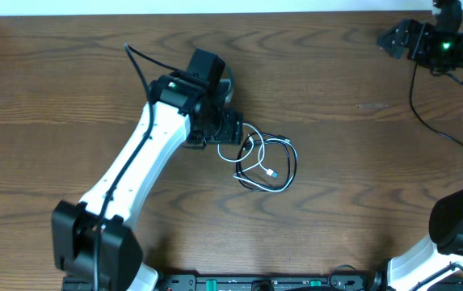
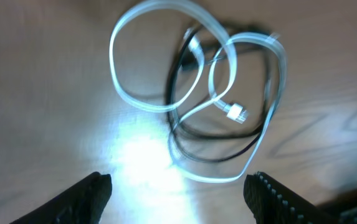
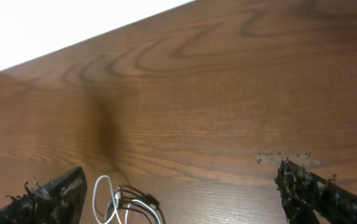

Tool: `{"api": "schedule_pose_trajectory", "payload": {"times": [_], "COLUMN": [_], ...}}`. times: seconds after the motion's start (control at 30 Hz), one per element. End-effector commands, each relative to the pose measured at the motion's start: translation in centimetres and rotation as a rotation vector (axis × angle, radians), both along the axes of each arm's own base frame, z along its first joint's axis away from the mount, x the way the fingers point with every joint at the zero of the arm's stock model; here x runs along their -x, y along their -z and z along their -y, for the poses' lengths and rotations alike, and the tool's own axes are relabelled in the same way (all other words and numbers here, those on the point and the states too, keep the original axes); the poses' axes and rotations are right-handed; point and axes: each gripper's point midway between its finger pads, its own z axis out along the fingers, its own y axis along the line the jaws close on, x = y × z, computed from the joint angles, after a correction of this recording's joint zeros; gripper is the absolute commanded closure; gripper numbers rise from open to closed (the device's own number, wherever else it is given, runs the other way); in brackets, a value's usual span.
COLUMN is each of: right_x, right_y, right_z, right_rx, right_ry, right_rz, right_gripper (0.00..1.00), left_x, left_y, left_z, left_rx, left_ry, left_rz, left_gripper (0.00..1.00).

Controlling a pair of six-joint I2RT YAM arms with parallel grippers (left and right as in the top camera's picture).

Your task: Untangle cables

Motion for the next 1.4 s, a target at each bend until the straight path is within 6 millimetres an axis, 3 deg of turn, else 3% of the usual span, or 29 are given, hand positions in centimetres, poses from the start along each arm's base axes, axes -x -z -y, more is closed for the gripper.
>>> {"api": "schedule_pose_trajectory", "payload": {"times": [0.0,0.17,0.47,0.67,0.77,0.9,1.03,1.37], "right_x": [0.3,0.9,2.0,2.2,2.2,2.2,2.4,2.8], "right_y": [1.0,1.9,3.0,3.4,3.4,3.4,3.6,4.3], "right_z": [-0.3,-0.5,0.0,0.2,0.1,0.1,0.1,0.0], "right_rx": [0.078,0.128,0.179,0.191,0.19,0.19,0.188,0.185], "right_ry": [-0.004,0.006,0.011,0.004,0.004,0.003,0.002,0.0], "right_rz": [-0.028,-0.074,-0.134,-0.145,-0.146,-0.146,-0.156,-0.179], "right_gripper": [0.06,0.08,0.09,0.09,0.09,0.1,0.1,0.1], "left_x": [1.3,3.6,5.6,7.4,7.4,6.4,5.9,5.8], "left_y": [1.7,3.7,7.7,9.2,9.4,9.7,9.8,10.9], "left_z": [-0.5,0.5,2.4,4.1,4.6,5.1,5.5,6.9], "left_rx": [-0.043,-0.017,-0.081,-0.092,-0.091,-0.075,-0.067,-0.048], "left_ry": [-0.006,-0.001,0.023,0.078,0.092,0.098,0.058,0.074], "left_rz": [-0.101,-0.268,-0.418,-0.482,-0.47,-0.42,-0.409,-0.363], "left_gripper": [0.27,0.27,0.26,0.26,0.29,0.44,0.52,0.51]}}
